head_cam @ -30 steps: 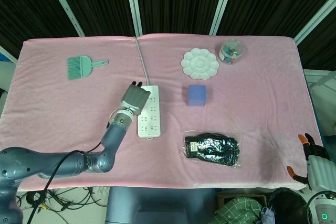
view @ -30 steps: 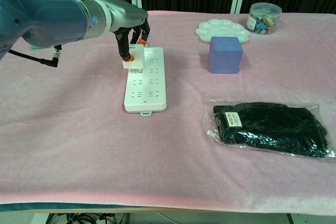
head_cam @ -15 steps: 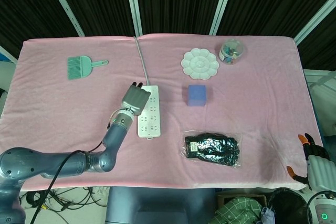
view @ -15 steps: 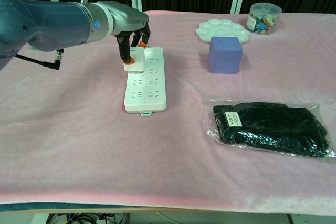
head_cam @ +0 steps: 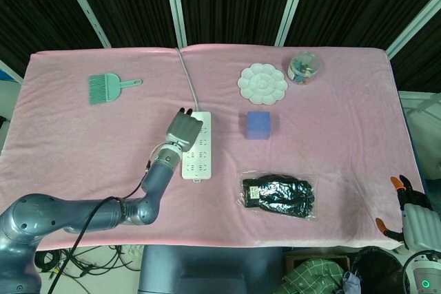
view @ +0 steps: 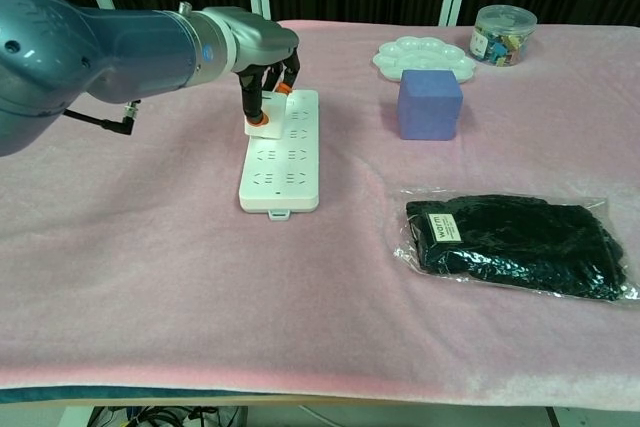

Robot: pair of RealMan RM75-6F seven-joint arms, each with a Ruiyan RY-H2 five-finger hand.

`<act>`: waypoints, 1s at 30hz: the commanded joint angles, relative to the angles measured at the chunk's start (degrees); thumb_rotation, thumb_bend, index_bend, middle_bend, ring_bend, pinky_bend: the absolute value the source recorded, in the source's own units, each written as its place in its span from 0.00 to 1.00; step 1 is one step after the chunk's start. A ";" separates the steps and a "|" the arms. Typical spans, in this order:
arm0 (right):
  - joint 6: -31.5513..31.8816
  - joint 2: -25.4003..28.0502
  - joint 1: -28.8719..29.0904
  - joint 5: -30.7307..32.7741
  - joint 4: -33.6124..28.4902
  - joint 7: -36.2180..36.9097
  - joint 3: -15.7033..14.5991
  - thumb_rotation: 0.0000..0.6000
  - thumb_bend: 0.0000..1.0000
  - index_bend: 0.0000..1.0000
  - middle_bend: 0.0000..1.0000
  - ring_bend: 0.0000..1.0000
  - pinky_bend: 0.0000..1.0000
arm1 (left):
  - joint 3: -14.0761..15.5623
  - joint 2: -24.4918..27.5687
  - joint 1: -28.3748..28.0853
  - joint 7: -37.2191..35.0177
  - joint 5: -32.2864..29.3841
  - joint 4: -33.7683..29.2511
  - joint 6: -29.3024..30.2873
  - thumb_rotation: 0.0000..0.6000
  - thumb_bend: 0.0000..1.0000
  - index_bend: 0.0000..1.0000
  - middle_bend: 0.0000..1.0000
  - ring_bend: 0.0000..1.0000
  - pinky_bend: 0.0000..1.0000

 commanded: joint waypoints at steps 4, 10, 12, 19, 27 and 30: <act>-0.09 0.02 0.02 -0.11 -0.08 -0.04 -0.10 1.00 0.20 0.00 0.02 0.15 0.11 | 0.00 -1.19 -1.21 1.85 -1.09 0.67 0.17 1.00 0.40 0.57 0.57 0.15 0.21; -0.04 0.08 0.00 -0.29 -0.08 0.09 -0.14 1.00 0.20 0.00 0.02 0.15 0.11 | 0.34 -2.50 -2.15 3.84 -2.32 1.51 0.45 1.00 0.41 0.57 0.57 0.15 0.21; -0.07 0.11 0.00 -0.30 -0.08 0.16 -0.15 1.00 0.20 0.00 0.02 0.15 0.11 | 0.56 -2.95 -2.33 4.34 -2.49 1.96 0.48 1.00 0.41 0.58 0.57 0.15 0.21; -0.08 0.15 -0.01 -0.46 -0.07 0.31 -0.20 1.00 0.20 0.00 0.02 0.15 0.11 | 0.94 -4.61 -2.45 4.92 -2.80 4.22 -0.15 1.00 0.41 0.58 0.57 0.15 0.21; -0.14 0.14 0.00 -0.39 -0.07 0.33 -0.20 1.00 0.20 0.00 0.02 0.15 0.11 | 1.29 -4.94 -1.71 4.36 -2.17 5.50 -0.77 1.00 0.41 0.58 0.57 0.16 0.21; -0.10 0.12 0.01 -0.38 -0.08 0.26 -0.20 1.00 0.20 0.00 0.02 0.15 0.11 | 1.48 -4.92 -1.36 4.05 -1.83 5.88 -1.07 1.00 0.41 0.58 0.57 0.16 0.21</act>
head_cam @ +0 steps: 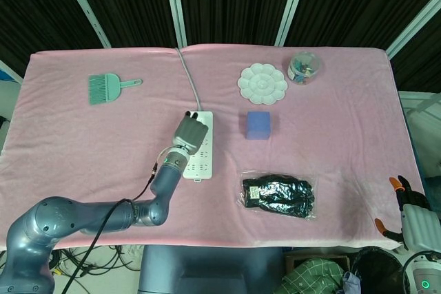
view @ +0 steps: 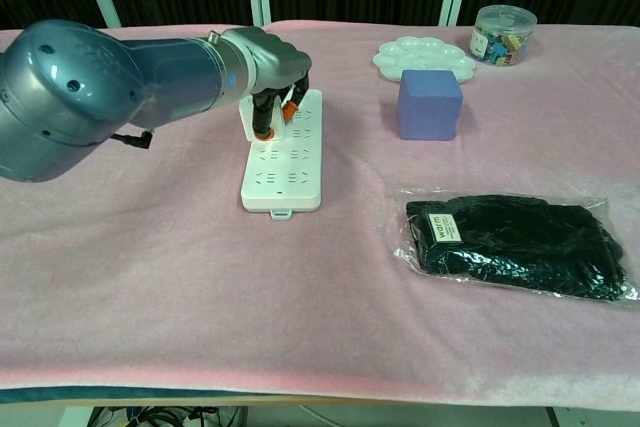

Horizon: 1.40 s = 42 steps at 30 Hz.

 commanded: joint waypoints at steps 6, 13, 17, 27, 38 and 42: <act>0.01 -0.07 0.02 0.10 0.00 -0.15 0.02 1.00 0.20 0.00 0.02 0.15 0.11 | 0.06 0.01 0.72 -1.31 1.63 0.78 -0.73 1.00 0.41 0.58 0.57 0.16 0.21; 0.08 -0.04 0.00 0.05 -0.03 -0.13 0.01 1.00 0.20 0.00 0.02 0.15 0.11 | 0.05 -0.84 1.06 -2.52 3.60 1.71 -1.47 1.00 0.41 0.58 0.58 0.17 0.22; 0.10 0.01 -0.03 0.05 0.01 -0.03 0.02 1.00 0.20 0.00 0.02 0.15 0.11 | 0.21 -1.50 1.15 -2.60 4.01 2.55 -1.85 1.00 0.41 0.58 0.58 0.17 0.22; 0.24 -0.10 -0.06 -0.05 0.06 -0.23 -0.01 1.00 0.20 0.00 0.02 0.15 0.11 | -0.32 0.61 1.68 -1.52 3.67 -0.02 0.73 1.00 0.09 0.12 0.03 0.00 0.00; 0.34 -0.10 -0.08 0.19 0.04 -0.44 0.06 1.00 0.20 0.00 0.03 0.15 0.11 | -0.01 13.66 7.80 -4.02 12.15 -21.43 15.07 1.00 0.07 0.08 0.00 0.00 0.00; 0.65 -0.18 -0.17 0.51 0.09 -0.56 0.25 1.00 0.20 0.00 0.03 0.15 0.11 | 5.19 26.01 16.49 -6.19 15.11 -39.47 26.11 1.00 0.08 0.09 0.00 0.00 0.00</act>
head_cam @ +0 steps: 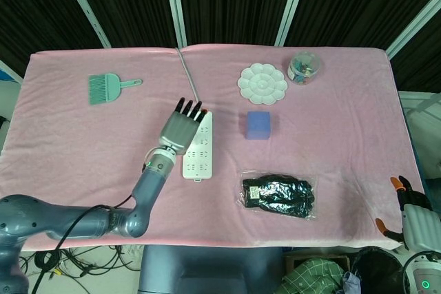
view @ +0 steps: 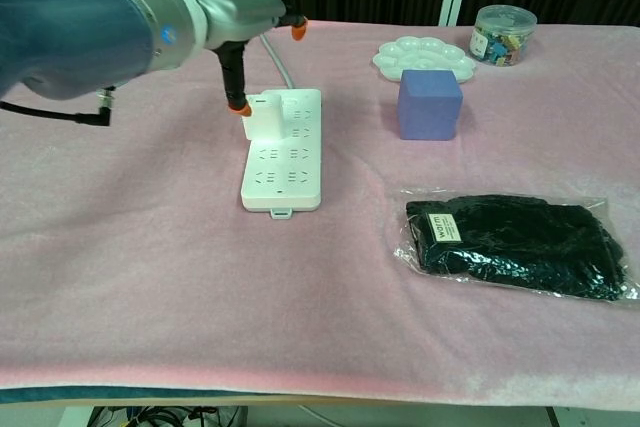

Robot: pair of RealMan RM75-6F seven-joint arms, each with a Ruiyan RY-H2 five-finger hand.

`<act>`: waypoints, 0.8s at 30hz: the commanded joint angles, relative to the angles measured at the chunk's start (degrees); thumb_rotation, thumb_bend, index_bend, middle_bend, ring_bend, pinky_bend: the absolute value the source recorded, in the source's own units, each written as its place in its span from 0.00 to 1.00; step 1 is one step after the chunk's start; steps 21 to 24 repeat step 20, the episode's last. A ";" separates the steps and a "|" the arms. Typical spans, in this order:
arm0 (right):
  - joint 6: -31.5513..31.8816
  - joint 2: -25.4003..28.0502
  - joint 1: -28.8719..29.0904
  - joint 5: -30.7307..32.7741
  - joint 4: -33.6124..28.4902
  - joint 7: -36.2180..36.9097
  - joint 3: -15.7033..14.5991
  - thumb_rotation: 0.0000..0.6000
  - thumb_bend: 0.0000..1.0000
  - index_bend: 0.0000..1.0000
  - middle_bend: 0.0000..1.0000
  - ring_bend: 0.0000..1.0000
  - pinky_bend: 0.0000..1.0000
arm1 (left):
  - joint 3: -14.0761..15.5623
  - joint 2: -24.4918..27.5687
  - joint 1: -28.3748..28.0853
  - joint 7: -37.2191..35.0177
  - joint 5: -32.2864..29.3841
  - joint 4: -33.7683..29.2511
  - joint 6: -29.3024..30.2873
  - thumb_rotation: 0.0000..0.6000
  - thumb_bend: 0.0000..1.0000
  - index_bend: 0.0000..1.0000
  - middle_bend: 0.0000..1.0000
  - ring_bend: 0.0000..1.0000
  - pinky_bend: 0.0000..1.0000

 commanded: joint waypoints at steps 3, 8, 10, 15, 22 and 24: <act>0.38 -0.11 -0.05 0.29 -0.03 -0.55 0.18 1.00 0.20 0.00 0.03 0.15 0.11 | 13.59 22.66 19.20 -10.23 15.83 -27.56 18.99 1.00 0.09 0.10 0.01 0.00 0.00; 1.24 -0.40 -0.12 -0.18 0.20 -1.48 0.30 1.00 0.20 0.00 0.03 0.15 0.11 | 26.15 32.15 34.64 -29.27 36.54 -26.42 26.30 1.00 0.09 0.11 0.02 0.00 0.00; 1.51 -0.52 -0.13 -0.44 0.34 -1.77 0.30 1.00 0.20 0.00 0.03 0.15 0.11 | 28.26 33.33 37.88 -33.78 42.50 -23.66 28.24 1.00 0.09 0.11 0.02 0.00 0.00; 2.10 -0.91 -0.17 -0.82 0.74 -2.35 0.41 1.00 0.20 0.00 0.03 0.15 0.11 | 31.06 34.48 46.03 -43.76 53.15 -16.99 33.13 1.00 0.09 0.11 0.02 0.00 0.00; 2.33 -1.06 -0.18 -1.04 0.63 -2.58 0.47 1.00 0.20 0.00 0.03 0.15 0.11 | 30.04 34.31 50.44 -46.22 54.50 -13.20 32.85 1.00 0.09 0.11 0.02 0.00 0.00; 2.33 -1.06 -0.18 -1.04 0.63 -2.58 0.47 1.00 0.20 0.00 0.03 0.15 0.11 | 30.04 34.31 50.44 -46.22 54.50 -13.20 32.85 1.00 0.09 0.11 0.02 0.00 0.00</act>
